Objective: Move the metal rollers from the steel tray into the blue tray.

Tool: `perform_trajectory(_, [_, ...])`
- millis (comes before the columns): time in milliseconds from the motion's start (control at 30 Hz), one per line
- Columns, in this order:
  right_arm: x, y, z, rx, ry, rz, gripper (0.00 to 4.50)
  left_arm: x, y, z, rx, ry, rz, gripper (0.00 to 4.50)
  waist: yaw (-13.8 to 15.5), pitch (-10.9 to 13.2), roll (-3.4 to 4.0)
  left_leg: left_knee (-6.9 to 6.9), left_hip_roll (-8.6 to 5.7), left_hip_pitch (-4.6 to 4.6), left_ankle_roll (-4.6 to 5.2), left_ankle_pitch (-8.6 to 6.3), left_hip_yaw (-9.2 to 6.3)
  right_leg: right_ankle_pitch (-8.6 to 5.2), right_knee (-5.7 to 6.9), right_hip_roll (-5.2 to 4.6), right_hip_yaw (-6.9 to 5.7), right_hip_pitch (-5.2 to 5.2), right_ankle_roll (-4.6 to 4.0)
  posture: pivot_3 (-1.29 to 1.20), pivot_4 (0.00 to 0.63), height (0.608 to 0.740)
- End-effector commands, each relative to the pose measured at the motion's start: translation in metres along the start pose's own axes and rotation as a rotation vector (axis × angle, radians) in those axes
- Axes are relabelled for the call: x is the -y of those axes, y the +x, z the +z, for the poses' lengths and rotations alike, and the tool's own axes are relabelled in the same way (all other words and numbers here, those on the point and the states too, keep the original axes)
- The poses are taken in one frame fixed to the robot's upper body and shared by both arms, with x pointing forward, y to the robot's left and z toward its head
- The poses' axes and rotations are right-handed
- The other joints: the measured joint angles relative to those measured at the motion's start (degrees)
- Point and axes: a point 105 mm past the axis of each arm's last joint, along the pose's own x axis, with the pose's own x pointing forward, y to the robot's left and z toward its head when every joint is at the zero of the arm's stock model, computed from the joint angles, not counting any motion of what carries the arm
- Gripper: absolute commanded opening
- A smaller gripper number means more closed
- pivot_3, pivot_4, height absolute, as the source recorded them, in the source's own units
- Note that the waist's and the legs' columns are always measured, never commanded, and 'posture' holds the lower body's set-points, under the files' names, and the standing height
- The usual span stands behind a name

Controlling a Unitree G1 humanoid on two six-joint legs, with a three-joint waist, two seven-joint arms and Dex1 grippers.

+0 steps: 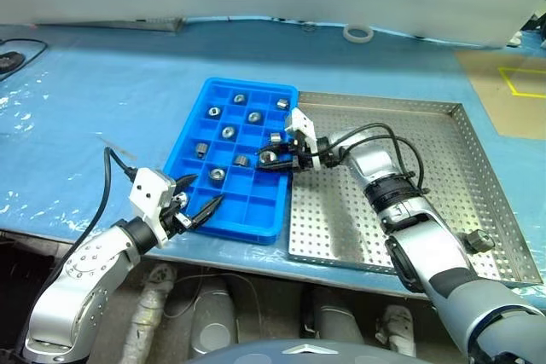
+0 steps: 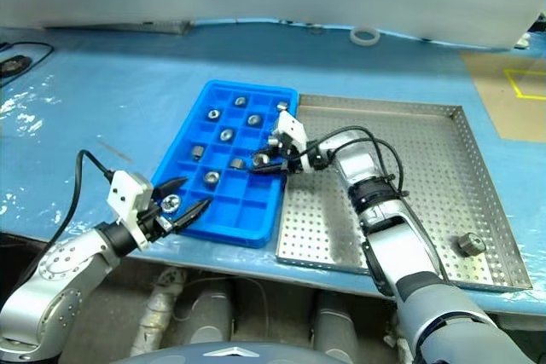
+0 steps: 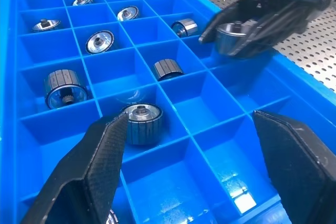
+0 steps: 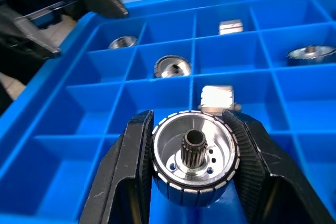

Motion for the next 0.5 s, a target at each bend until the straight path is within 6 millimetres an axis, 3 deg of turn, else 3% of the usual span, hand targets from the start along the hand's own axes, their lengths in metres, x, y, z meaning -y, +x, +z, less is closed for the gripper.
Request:
perform_trajectory(33, [-0.012, 0.002, 0.002, -0.012, -0.038, 0.052, 1.65, 0.004, 0.002, 0.008, 0.023, 0.024, -0.030, 4.00, 0.24, 0.00, 0.00, 0.00, 0.00, 0.00, 0.00, 0.00, 0.01, 0.00, 0.01, 0.00, 0.01, -0.02, 0.00, 0.27, 0.150, 0.740])
perform_trajectory(267, [-0.011, 0.008, -0.004, -0.032, -0.066, -0.005, 1.65, 0.001, 0.000, 0.008, 0.017, 0.017, -0.043, 4.00, 0.23, -0.01, 0.00, 0.05, 0.00, 0.14, -0.07, 0.04, 0.01, 0.01, 0.11, 0.00, 0.05, 0.05, -0.01, 0.24, 0.150, 0.740])
perform_trajectory(500, [-0.012, 0.017, -0.009, -0.061, -0.109, -0.011, 1.65, -0.013, -0.019, 0.007, 0.006, 0.008, 0.023, 4.00, 0.08, -0.02, -0.03, 0.04, 0.00, 0.17, -0.09, 0.06, 0.00, 0.01, 0.12, 0.01, 0.05, 0.06, -0.01, 0.26, 0.150, 0.740])
